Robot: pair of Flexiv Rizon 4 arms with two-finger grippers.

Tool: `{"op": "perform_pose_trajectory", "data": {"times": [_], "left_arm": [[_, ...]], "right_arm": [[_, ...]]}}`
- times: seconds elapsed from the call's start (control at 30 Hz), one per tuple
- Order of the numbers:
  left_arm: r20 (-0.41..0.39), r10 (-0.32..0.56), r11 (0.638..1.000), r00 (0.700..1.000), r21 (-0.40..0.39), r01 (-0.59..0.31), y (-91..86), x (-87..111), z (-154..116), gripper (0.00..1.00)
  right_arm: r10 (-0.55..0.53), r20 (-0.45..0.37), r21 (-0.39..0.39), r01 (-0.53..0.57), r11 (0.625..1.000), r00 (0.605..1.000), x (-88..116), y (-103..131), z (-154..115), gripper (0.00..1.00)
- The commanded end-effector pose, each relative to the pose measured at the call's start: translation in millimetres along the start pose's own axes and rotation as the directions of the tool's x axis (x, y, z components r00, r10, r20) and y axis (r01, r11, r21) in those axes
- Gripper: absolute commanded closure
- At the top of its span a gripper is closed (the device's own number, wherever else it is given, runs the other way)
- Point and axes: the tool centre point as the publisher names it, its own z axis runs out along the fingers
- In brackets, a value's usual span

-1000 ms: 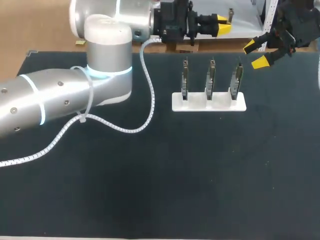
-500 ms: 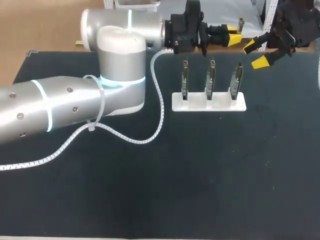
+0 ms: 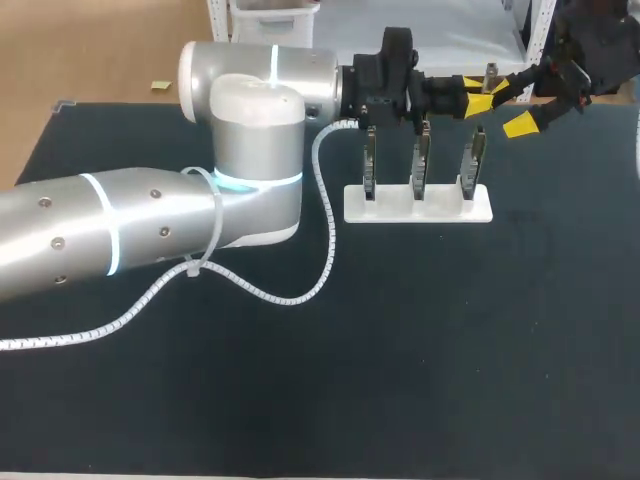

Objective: Pick up the optical module with the left hand, and insert it into the network port with the right hand.

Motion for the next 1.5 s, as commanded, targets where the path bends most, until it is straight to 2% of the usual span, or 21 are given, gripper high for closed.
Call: {"op": "perform_pose_trajectory", "data": {"times": [0.03, 0.97, 1.5], "left_arm": [[-0.002, -0.002, 1.0, 1.0, 0.011, 0.002, 4.8, 2.4, 2, 1.0], [-0.027, -0.023, 0.999, 0.999, 0.038, 0.024, -2.6, 15.9, 9, 1.0], [-0.028, -0.026, 1.0, 0.999, 0.016, 0.026, -1.4, 18.7, 6, 1.0]], "right_arm": [[0.0, 0.0, 0.002, 0.0, 1.0, 1.0, 0, 0, 0, 0.0], [0.0, 0.0, 0.002, 0.0, 1.0, 1.0, 0, 0, 0, 0.0], [0.0, 0.0, 0.002, 0.0, 1.0, 1.0, 0, 0, 0, 0.0]]}}
